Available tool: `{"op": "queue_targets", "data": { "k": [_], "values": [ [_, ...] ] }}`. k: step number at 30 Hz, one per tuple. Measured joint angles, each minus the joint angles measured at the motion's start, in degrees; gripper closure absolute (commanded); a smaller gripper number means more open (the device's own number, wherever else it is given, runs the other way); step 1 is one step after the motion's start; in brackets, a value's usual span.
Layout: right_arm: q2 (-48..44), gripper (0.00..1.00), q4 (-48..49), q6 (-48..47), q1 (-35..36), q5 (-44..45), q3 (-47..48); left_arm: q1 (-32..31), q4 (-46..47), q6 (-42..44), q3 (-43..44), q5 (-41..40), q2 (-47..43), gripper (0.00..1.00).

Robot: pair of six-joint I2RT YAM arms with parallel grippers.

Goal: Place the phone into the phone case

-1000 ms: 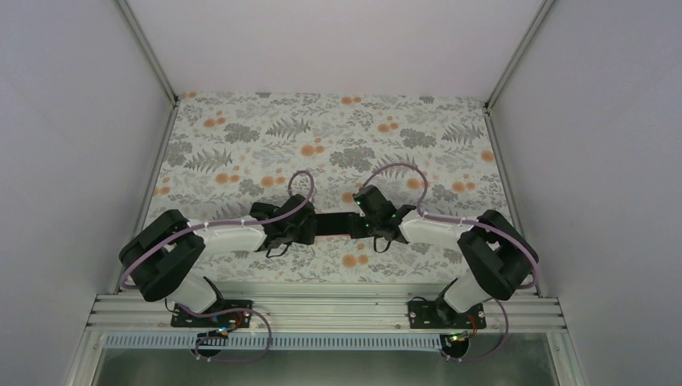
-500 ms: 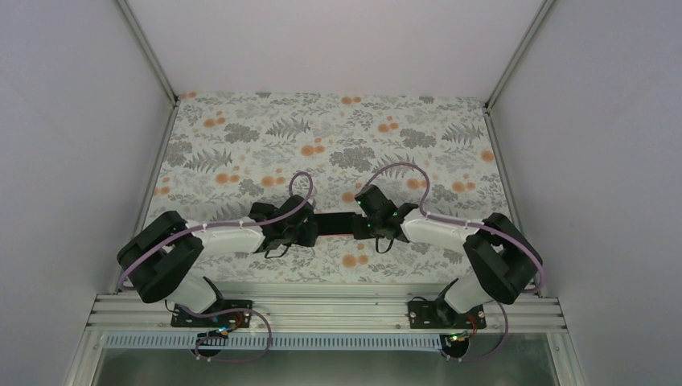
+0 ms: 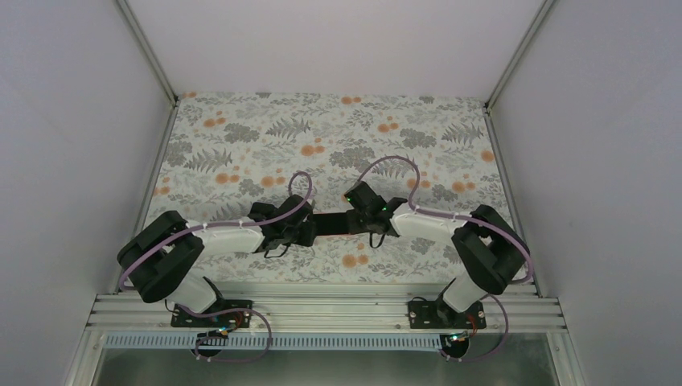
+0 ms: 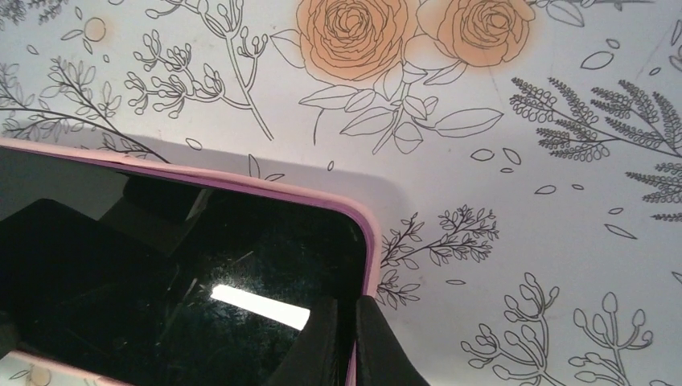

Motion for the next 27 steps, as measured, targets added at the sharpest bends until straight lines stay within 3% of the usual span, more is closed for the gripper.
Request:
{"op": "queue_targets", "data": {
  "k": [8,14,27],
  "values": [
    [2.8,0.95,-3.5,-0.1,3.0,5.7,3.4,0.0,0.6,0.0,-0.3,-0.1,0.0,0.59],
    [2.2,0.89,-4.5,-0.3,3.3,6.2,3.7,0.0,0.5,0.0,-0.3,-0.4,0.0,0.59],
    [-2.7,0.87,-8.9,-1.0,2.8,-4.3,-2.0,0.0,0.7,0.1,-0.3,-0.5,0.0,0.59]
  ]
}}
